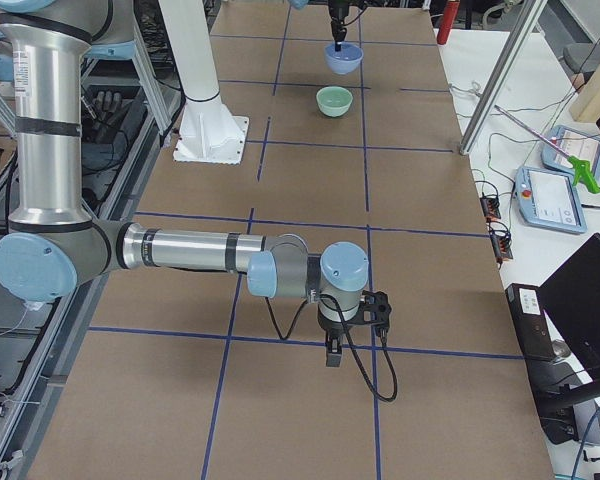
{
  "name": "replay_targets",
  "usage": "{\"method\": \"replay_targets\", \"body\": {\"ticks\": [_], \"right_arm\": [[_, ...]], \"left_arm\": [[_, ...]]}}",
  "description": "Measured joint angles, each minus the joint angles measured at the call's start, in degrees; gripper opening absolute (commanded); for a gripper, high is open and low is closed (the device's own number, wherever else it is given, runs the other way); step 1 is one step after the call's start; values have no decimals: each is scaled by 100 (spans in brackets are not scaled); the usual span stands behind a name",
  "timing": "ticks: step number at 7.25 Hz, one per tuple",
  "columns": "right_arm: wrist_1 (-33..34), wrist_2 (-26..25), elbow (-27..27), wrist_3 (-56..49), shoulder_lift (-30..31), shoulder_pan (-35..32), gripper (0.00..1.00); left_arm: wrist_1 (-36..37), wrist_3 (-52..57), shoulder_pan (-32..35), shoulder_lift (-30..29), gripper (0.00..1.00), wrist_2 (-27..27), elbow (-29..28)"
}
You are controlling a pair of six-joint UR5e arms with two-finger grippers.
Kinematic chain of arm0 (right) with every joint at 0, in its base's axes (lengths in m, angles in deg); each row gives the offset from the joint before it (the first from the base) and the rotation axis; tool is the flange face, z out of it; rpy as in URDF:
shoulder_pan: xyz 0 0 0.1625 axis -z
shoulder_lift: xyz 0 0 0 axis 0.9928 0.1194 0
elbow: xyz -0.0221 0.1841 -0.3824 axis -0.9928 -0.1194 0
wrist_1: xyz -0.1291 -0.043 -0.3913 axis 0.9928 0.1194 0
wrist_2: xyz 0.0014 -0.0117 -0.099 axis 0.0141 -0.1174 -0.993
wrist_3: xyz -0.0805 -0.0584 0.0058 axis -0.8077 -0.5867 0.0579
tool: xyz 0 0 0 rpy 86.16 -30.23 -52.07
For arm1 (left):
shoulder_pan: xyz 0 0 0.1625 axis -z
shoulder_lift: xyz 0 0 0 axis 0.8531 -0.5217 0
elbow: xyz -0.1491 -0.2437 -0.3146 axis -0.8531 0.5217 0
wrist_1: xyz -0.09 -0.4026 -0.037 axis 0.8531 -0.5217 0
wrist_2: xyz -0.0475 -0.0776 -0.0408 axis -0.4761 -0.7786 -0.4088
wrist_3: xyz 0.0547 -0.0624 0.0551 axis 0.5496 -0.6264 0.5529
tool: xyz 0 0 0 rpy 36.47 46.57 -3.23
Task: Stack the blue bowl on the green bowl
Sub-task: 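Lift the blue bowl with the left gripper and carry it over the green bowl, then lower the blue bowl into the green bowl and open the left gripper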
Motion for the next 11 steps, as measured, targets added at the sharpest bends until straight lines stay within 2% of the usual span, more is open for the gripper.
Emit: {"method": "replay_targets", "body": {"ticks": [2,3,9,10,11], "right_arm": [[0,-3,0,0,0,0,100],[0,-2,0,0,0,0,100],[0,-5,0,0,0,0,100],[0,-6,0,0,0,0,100],[0,-4,0,0,0,0,100]], "left_arm": [[-827,-441,-371,-10,0,348,-519],[-953,-495,-434,-7,0,393,-607],[-1013,-475,-567,-19,0,378,-644],[-1013,-476,-604,-17,18,378,-643],[-1013,-463,-633,-13,99,374,-649]]}}
